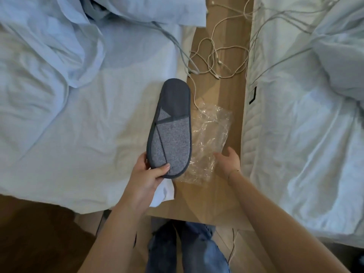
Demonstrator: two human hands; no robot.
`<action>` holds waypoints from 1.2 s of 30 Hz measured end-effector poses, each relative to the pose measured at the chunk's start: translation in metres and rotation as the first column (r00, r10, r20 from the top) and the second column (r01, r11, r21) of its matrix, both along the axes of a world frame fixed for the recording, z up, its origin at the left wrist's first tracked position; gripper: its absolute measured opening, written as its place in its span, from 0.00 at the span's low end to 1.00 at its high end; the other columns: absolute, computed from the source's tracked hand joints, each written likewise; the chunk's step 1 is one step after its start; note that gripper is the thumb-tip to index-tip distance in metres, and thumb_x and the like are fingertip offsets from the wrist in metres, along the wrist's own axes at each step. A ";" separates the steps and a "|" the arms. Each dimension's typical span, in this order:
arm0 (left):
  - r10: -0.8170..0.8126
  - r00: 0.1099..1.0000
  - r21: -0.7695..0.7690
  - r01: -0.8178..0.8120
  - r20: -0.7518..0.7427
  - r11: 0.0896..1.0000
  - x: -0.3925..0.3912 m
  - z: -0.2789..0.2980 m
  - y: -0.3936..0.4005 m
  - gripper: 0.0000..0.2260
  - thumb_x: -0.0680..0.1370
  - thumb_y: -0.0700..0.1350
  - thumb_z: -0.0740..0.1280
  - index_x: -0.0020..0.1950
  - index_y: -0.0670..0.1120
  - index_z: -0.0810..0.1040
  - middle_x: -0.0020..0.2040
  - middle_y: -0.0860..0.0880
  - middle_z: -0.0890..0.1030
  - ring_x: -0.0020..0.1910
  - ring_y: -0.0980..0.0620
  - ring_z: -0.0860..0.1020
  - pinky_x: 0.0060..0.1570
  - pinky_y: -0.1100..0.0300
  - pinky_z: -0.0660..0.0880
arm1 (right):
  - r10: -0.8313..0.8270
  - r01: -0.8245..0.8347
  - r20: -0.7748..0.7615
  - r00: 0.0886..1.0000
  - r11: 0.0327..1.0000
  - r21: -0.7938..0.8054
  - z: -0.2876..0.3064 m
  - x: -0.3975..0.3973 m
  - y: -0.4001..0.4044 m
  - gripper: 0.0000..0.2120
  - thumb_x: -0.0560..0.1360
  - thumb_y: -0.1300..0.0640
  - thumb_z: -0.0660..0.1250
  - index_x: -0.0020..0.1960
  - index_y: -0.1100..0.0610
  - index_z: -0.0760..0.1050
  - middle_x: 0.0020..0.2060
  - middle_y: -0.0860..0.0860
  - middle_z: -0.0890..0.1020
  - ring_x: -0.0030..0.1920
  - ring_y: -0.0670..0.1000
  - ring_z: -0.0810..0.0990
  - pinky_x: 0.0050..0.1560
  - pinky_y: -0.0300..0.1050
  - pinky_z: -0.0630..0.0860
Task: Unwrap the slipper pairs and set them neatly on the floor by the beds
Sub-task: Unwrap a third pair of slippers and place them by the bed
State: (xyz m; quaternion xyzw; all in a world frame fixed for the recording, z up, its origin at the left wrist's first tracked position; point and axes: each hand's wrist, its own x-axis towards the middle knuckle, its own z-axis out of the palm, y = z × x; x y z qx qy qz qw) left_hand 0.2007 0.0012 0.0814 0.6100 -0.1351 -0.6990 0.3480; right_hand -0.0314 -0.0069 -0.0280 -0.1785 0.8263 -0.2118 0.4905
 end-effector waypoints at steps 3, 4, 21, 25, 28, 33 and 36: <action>-0.002 0.999 0.000 0.002 -0.033 1.000 -0.008 0.020 -0.001 0.26 0.72 0.27 0.66 0.68 0.43 0.68 0.62 0.44 0.76 0.60 0.47 0.77 0.54 0.53 0.77 | 0.111 -0.106 0.017 0.994 0.977 -0.183 0.063 0.005 0.008 0.21 0.77 0.52 0.65 0.69 0.52 0.70 0.62 0.47 0.76 0.60 0.47 0.76 0.56 0.39 0.72; -0.010 0.999 0.002 0.010 -0.044 1.000 -0.011 0.030 -0.001 0.26 0.72 0.26 0.66 0.68 0.43 0.68 0.62 0.44 0.76 0.59 0.46 0.77 0.53 0.53 0.78 | 0.137 -0.122 0.049 0.989 0.964 -0.236 0.087 0.008 0.012 0.17 0.78 0.51 0.64 0.66 0.50 0.72 0.58 0.45 0.78 0.56 0.44 0.77 0.52 0.36 0.73; -0.517 0.846 -0.239 0.533 0.132 0.812 -0.018 0.295 0.056 0.38 0.64 0.39 0.79 0.69 0.49 0.65 0.63 0.47 0.75 0.61 0.47 0.76 0.56 0.47 0.79 | 0.046 -0.149 -0.189 0.981 0.803 -0.577 0.419 0.043 0.092 0.17 0.70 0.49 0.73 0.55 0.47 0.71 0.43 0.46 0.79 0.40 0.47 0.79 0.35 0.31 0.76; -0.545 0.837 -0.331 0.528 0.048 0.782 -0.009 0.348 0.050 0.29 0.71 0.53 0.71 0.70 0.53 0.65 0.64 0.51 0.75 0.61 0.49 0.77 0.59 0.48 0.77 | 0.013 -0.085 -0.115 0.993 0.760 -0.645 0.456 0.047 0.107 0.13 0.72 0.56 0.73 0.52 0.49 0.71 0.43 0.51 0.79 0.42 0.57 0.79 0.41 0.43 0.80; -0.494 0.866 -0.401 0.479 0.072 0.781 -0.010 0.374 0.049 0.29 0.72 0.66 0.62 0.69 0.54 0.69 0.65 0.51 0.77 0.63 0.50 0.77 0.62 0.46 0.75 | 0.021 -0.073 -0.084 0.996 0.726 -0.684 0.477 0.053 0.112 0.11 0.73 0.58 0.71 0.51 0.50 0.72 0.45 0.54 0.79 0.42 0.58 0.78 0.43 0.45 0.80; -0.375 0.922 -0.410 0.382 0.100 0.828 -0.012 0.391 0.054 0.14 0.81 0.53 0.57 0.60 0.49 0.76 0.56 0.48 0.82 0.54 0.51 0.81 0.53 0.55 0.79 | 0.012 -0.061 -0.075 0.997 0.707 -0.704 0.495 0.059 0.120 0.11 0.74 0.62 0.70 0.51 0.52 0.72 0.46 0.55 0.79 0.40 0.51 0.77 0.42 0.42 0.79; -0.382 0.917 -0.411 0.393 0.114 0.822 -0.009 0.392 0.056 0.12 0.81 0.50 0.58 0.59 0.47 0.76 0.55 0.47 0.82 0.53 0.50 0.81 0.51 0.56 0.80 | 0.034 -0.079 -0.079 0.996 0.719 -0.691 0.499 0.059 0.129 0.10 0.75 0.61 0.68 0.50 0.50 0.70 0.47 0.50 0.78 0.41 0.50 0.78 0.39 0.38 0.79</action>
